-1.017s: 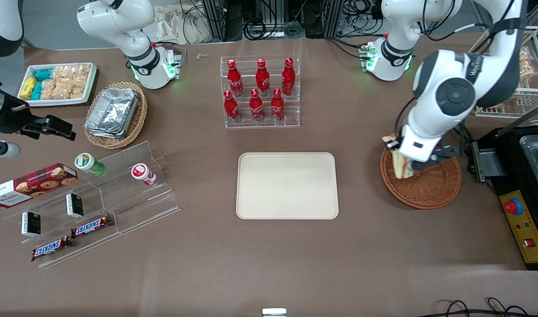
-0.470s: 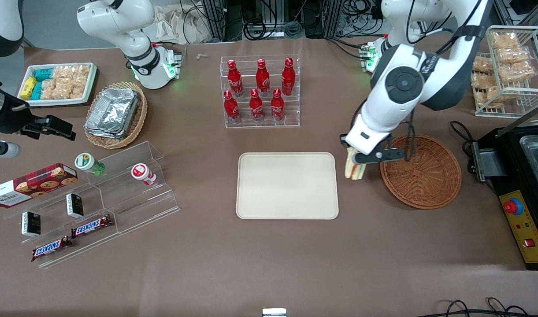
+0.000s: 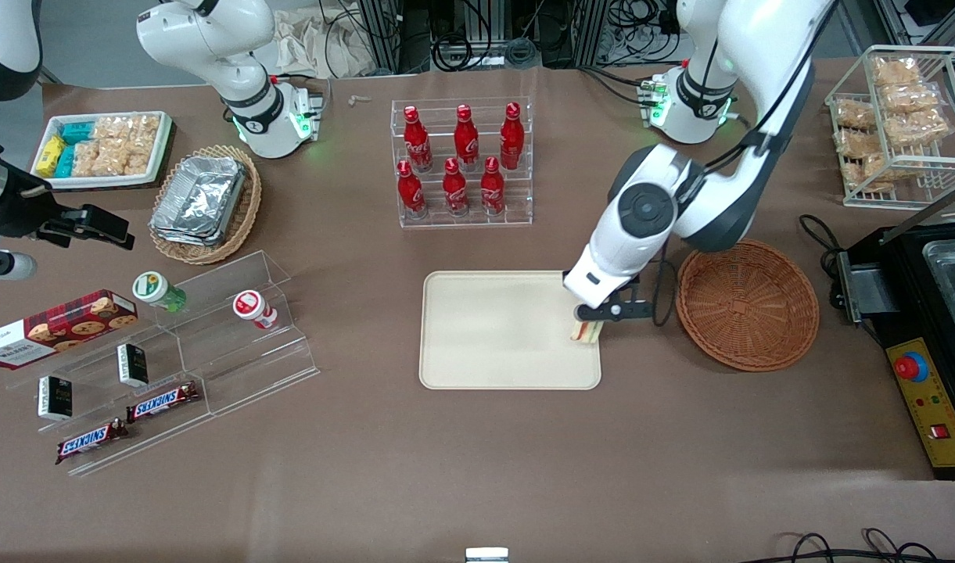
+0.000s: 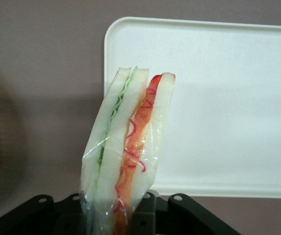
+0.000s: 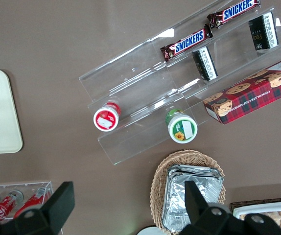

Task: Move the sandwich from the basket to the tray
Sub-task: 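Lower the sandwich onto the cream tray and open the left gripper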

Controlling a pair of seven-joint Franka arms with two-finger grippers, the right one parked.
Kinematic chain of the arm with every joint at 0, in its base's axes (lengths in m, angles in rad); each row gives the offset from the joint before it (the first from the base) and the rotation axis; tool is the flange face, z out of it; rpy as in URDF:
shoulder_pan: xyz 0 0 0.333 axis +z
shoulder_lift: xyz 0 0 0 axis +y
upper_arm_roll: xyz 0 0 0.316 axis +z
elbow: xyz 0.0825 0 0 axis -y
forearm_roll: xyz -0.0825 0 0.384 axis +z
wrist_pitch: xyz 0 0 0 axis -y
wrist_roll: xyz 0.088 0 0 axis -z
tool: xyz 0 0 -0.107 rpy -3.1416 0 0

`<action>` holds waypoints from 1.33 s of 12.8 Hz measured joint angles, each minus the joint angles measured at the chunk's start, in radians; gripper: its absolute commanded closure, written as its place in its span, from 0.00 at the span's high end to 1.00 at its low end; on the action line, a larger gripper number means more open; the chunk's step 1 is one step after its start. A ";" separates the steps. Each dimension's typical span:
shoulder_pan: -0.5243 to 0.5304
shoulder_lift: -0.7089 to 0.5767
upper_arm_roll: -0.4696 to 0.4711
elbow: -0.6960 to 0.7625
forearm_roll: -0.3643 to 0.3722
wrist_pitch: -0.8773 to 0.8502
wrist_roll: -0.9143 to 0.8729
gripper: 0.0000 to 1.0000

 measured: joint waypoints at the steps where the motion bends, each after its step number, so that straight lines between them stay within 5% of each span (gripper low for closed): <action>1: -0.005 0.033 0.000 0.005 0.010 0.026 -0.017 0.00; 10: -0.032 0.247 0.001 0.128 0.169 0.056 -0.140 0.00; 11: -0.032 0.253 0.000 0.131 0.170 0.060 -0.140 0.26; 12: -0.032 0.253 0.000 0.133 0.171 0.060 -0.140 0.82; 13: -0.032 0.253 0.001 0.135 0.171 0.060 -0.140 1.00; 17: -0.032 0.253 0.004 0.145 0.174 0.061 -0.140 1.00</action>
